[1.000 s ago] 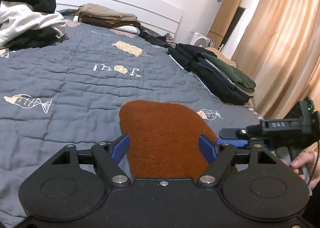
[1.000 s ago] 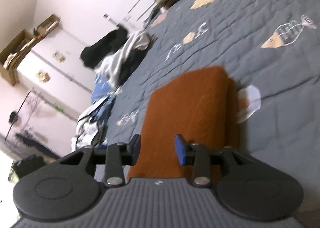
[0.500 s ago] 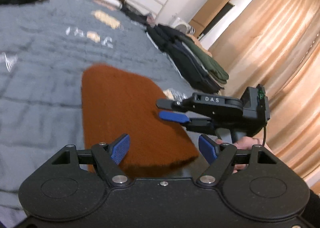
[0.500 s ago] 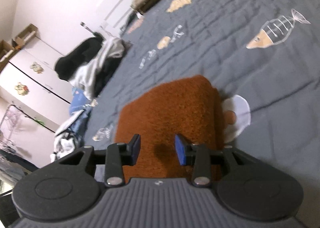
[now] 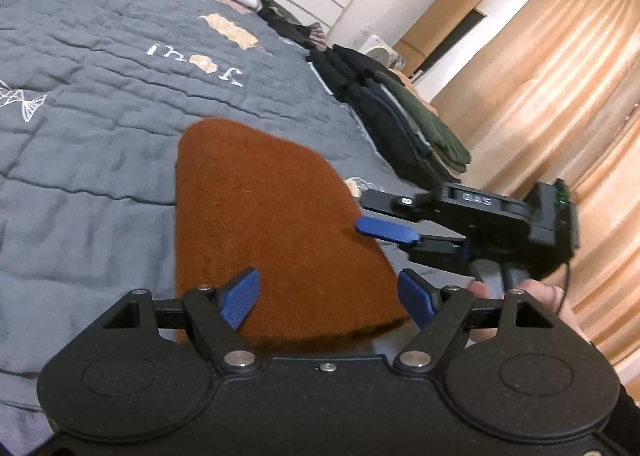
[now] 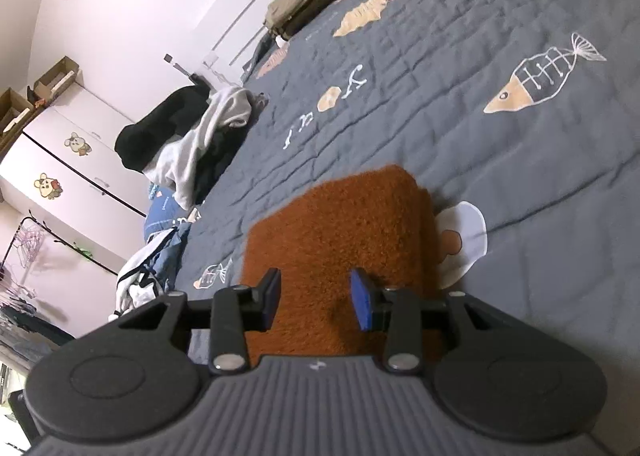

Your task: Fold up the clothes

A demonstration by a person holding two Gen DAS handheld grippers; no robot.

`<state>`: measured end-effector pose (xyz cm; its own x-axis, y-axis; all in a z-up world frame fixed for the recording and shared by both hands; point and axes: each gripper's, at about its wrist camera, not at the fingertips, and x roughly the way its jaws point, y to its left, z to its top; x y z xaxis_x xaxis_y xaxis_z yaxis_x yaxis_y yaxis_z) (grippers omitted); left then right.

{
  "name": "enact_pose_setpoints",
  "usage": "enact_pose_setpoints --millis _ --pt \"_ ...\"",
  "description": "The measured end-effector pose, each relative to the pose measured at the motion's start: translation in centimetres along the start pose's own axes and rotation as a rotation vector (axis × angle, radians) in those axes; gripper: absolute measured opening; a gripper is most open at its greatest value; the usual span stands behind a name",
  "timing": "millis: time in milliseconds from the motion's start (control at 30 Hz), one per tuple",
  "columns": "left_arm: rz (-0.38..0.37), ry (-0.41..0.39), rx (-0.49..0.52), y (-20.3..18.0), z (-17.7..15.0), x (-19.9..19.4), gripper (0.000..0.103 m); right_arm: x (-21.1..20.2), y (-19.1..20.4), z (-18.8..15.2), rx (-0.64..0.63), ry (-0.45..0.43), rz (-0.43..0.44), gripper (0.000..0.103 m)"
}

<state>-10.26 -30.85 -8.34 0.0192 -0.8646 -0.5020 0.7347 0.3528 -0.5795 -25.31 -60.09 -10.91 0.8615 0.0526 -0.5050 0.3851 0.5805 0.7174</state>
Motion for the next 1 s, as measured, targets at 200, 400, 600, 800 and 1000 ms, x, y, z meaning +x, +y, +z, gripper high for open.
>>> enact_pose_setpoints --millis 200,400,600,800,1000 --pt "0.045 0.023 0.079 -1.1 -0.3 0.5 0.076 -0.1 0.2 0.0 -0.01 -0.002 -0.012 0.038" --pt "0.106 0.03 0.14 -2.0 -0.4 0.5 0.076 -0.4 0.5 0.0 -0.02 -0.009 -0.028 0.038" --pt "0.123 0.016 0.205 -3.5 -0.3 -0.3 0.076 -0.8 1.0 -0.2 -0.041 -0.015 -0.048 0.038" --pt "0.135 0.015 0.222 -3.5 -0.2 -0.4 0.077 -1.0 1.9 -0.4 -0.075 -0.016 -0.058 0.039" --pt "0.112 0.002 0.241 -4.3 0.2 -0.5 0.079 -2.0 1.4 -0.8 -0.052 -0.039 -0.07 0.039"
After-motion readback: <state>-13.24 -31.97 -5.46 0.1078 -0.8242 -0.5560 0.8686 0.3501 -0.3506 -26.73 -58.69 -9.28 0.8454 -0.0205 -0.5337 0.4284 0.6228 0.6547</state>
